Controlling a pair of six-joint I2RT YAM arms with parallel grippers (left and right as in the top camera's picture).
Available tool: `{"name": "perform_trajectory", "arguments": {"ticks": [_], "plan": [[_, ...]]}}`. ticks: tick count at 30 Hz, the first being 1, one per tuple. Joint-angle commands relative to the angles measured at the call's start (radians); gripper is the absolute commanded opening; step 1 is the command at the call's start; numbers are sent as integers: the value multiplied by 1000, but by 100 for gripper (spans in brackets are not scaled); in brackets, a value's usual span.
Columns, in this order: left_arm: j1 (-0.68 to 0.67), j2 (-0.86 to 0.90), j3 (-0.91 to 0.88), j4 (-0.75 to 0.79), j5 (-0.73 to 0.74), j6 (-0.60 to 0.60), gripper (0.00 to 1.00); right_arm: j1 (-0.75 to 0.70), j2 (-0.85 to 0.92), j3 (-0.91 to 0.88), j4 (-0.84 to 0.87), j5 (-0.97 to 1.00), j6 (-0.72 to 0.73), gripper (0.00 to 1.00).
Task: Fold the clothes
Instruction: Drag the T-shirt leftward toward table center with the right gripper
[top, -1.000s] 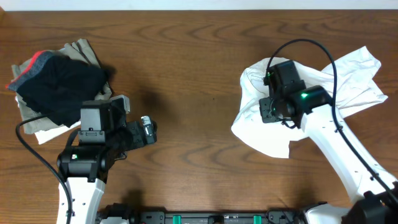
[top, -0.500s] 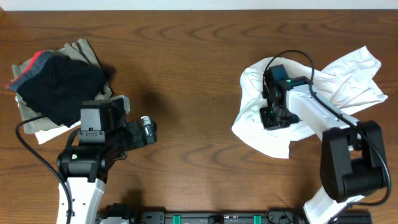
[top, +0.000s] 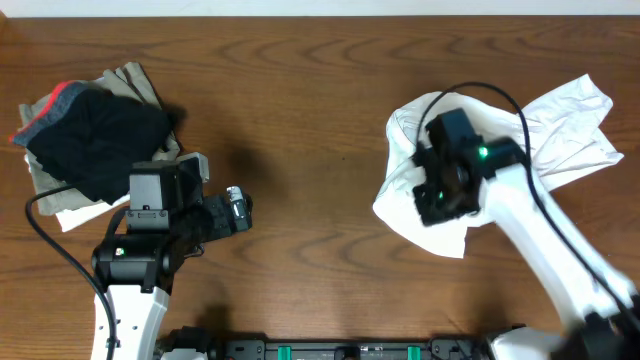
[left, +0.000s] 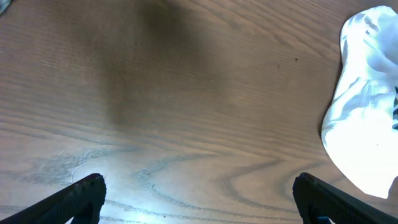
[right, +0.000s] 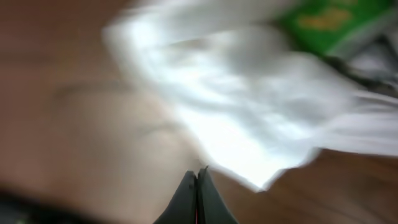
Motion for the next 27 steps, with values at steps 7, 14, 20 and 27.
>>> {"name": "perform_trajectory", "arguments": {"ticks": [7,14,20,27], "plan": [[5,2,18,0,-5,-10,98,189,-72,2,-36,301,221,30],[5,2,18,0,-5,-10,98,15,-6,1,118,261,185,55],[5,2,18,0,-5,-10,98,-92,152,1,190,152,30,57],[5,2,18,0,-6,-9,98,-105,335,1,251,151,-55,56]]}}
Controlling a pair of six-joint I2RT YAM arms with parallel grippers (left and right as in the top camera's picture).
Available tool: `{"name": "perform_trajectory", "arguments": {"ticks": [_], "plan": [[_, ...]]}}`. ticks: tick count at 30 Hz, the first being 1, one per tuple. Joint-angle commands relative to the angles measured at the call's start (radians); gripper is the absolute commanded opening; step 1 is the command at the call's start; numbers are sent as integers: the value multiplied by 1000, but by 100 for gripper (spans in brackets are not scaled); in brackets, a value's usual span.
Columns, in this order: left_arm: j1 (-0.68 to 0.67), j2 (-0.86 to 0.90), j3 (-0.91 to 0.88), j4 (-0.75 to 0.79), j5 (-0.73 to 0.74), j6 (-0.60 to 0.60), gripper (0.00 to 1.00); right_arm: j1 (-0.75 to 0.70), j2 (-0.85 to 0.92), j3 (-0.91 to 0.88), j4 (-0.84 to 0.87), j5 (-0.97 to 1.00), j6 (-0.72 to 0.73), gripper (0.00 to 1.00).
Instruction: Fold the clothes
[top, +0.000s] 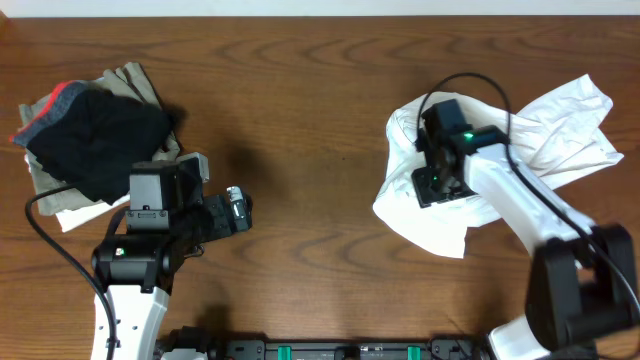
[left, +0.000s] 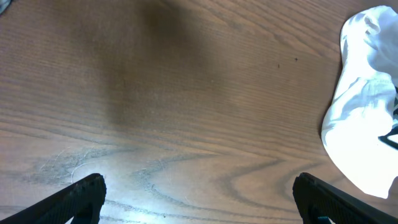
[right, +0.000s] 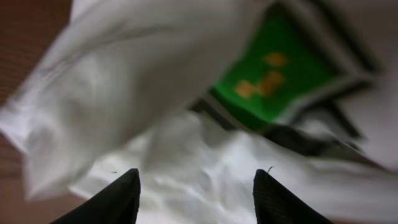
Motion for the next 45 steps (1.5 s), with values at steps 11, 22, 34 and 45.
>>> {"name": "perform_trajectory", "arguments": {"ticks": [11,22,34,45], "plan": [[5,2,18,0,-6,-9,98,-10,136,1,59,-14,-69,8],[5,2,18,0,-6,-9,98,6,-70,3,-72,-11,-32,1],[5,2,18,8,-6,-10,98,360,-312,1,-211,-314,-80,18],[5,2,18,4,95,-13,98,478,-270,-3,-200,117,223,26]]}}
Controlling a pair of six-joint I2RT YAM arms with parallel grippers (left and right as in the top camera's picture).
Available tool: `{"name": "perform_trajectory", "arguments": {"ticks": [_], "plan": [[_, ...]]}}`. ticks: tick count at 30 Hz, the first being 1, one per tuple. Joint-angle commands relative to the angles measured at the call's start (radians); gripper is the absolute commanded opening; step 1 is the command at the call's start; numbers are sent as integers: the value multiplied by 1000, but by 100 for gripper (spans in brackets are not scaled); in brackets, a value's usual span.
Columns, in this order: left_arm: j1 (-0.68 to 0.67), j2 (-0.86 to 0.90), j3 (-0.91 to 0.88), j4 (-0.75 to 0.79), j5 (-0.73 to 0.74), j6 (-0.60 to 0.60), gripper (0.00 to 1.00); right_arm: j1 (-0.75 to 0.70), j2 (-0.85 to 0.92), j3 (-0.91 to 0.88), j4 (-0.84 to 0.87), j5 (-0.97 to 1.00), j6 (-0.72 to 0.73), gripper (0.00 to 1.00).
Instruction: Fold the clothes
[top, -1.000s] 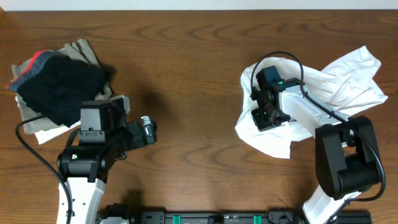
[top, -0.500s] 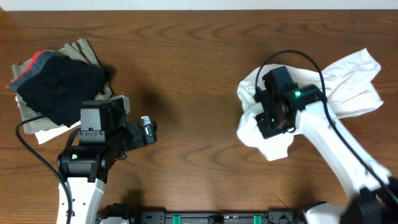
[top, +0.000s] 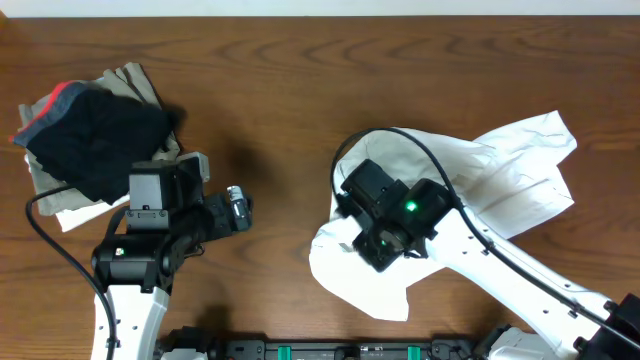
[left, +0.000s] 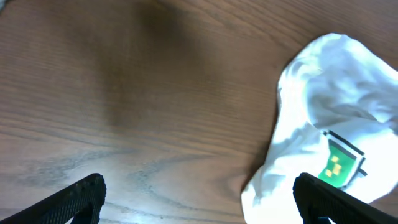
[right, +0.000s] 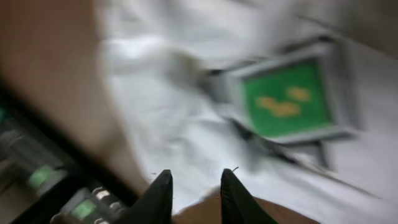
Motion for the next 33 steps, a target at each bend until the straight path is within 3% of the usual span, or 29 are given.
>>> {"name": "perform_trajectory", "arguments": {"ticks": [1,5,12,19,26,33], "plan": [[2,2,18,-2,96,-12,98,-44,2,-1,2,251,216,29],[-62,2,18,0,113,-12,98,-148,2,-1,41,264,288,37],[-357,55,18,107,80,2,98,-358,29,-1,97,217,317,38],[-628,246,18,187,-48,2,98,-477,96,-2,68,166,316,38],[-729,483,18,361,-116,2,98,-482,138,-2,61,166,317,38],[-750,666,18,481,-194,2,98,-482,140,-2,61,166,316,39]]}}
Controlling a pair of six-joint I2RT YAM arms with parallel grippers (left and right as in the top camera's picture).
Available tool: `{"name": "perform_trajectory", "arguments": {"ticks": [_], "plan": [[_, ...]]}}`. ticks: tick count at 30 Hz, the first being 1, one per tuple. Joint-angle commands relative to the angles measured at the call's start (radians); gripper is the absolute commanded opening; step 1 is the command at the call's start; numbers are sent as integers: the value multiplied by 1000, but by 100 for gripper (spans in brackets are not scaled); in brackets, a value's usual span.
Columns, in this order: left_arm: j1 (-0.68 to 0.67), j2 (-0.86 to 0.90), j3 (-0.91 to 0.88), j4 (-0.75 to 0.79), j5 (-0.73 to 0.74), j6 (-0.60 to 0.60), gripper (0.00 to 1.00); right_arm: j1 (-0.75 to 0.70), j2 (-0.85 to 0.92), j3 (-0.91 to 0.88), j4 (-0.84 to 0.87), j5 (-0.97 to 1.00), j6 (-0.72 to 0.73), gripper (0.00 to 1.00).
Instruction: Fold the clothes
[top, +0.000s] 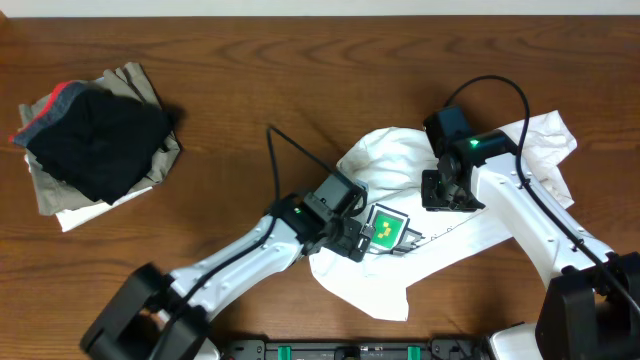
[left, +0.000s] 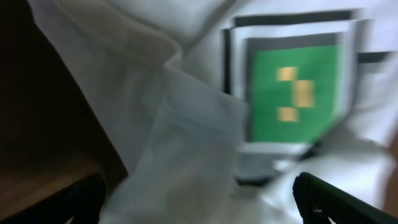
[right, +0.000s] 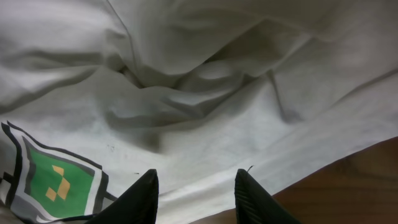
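Observation:
A crumpled white T-shirt (top: 480, 170) lies at the table's centre right, its green square print (top: 385, 228) facing up. My left gripper (top: 350, 238) reaches to the shirt's left edge beside the print. In the left wrist view it (left: 199, 205) stands open, its fingers far apart, with white cloth bunched between them below the print (left: 295, 93). My right gripper (top: 445, 192) hovers over the shirt's middle. The right wrist view shows that gripper (right: 198, 199) open above wrinkled cloth (right: 217, 62), holding nothing.
A pile of other clothes (top: 90, 140), black, grey and white with a red band, sits at the far left. Bare brown table (top: 250, 80) lies between the pile and the shirt. The shirt's lower hem nears the front edge.
My left arm has gone from its place at the left to the shirt's left edge. My right gripper has let go of the shirt, opened, and now sits further right and back.
The shirt lay at the far right with my right gripper shut above it. Then that gripper was open on the cloth. Then it was nearly shut on the shirt, which had shifted toward the centre. Now both grippers are open at the shirt, print showing.

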Motion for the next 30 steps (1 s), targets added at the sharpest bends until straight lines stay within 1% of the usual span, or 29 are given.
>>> {"name": "perform_trajectory", "arguments": {"ticks": [1,2,3,5,7,8,9,13,15,16,18,19,20,21,22,23,24,28,30], "plan": [[-1,61,18,17,-81,8,98,-6,3,0,-1,-2,16,39],[-1,74,18,19,-109,8,99,-6,3,0,-1,-2,16,39],[-1,82,18,21,-138,8,96,-6,3,0,-2,-2,16,39],[1,82,18,20,-212,8,71,-6,3,0,-2,-2,16,39],[11,70,18,17,-279,8,31,-6,3,0,-2,-2,16,38],[18,61,20,9,-306,8,20,-6,3,0,-2,-2,16,38],[30,49,25,-7,-335,8,13,-6,3,0,-2,-2,16,38],[99,-26,43,-98,-415,8,11,-18,3,0,-1,6,18,39],[148,-75,44,-132,-428,5,13,-38,3,0,6,7,18,40],[173,-97,44,-146,-428,5,16,-50,3,0,8,10,18,40],[230,-138,44,-172,-428,1,26,-82,3,0,14,14,18,40],[260,-154,44,-182,-428,0,27,-103,3,0,19,13,18,40],[289,-164,44,-187,-426,0,31,-126,3,0,23,13,18,41],[311,-169,44,-191,-426,-12,38,-147,3,0,25,13,17,41],[333,-169,44,-191,-424,-29,48,-171,3,0,25,13,17,41],[354,-166,44,-194,-413,-47,56,-198,3,0,25,13,17,41],[364,-164,44,-195,-405,-52,58,-219,3,0,25,13,17,41],[386,-151,43,-200,-357,-64,59,-308,3,0,25,13,9,41],[385,-151,43,-193,-319,-66,62,-349,3,0,28,13,9,41]]}}
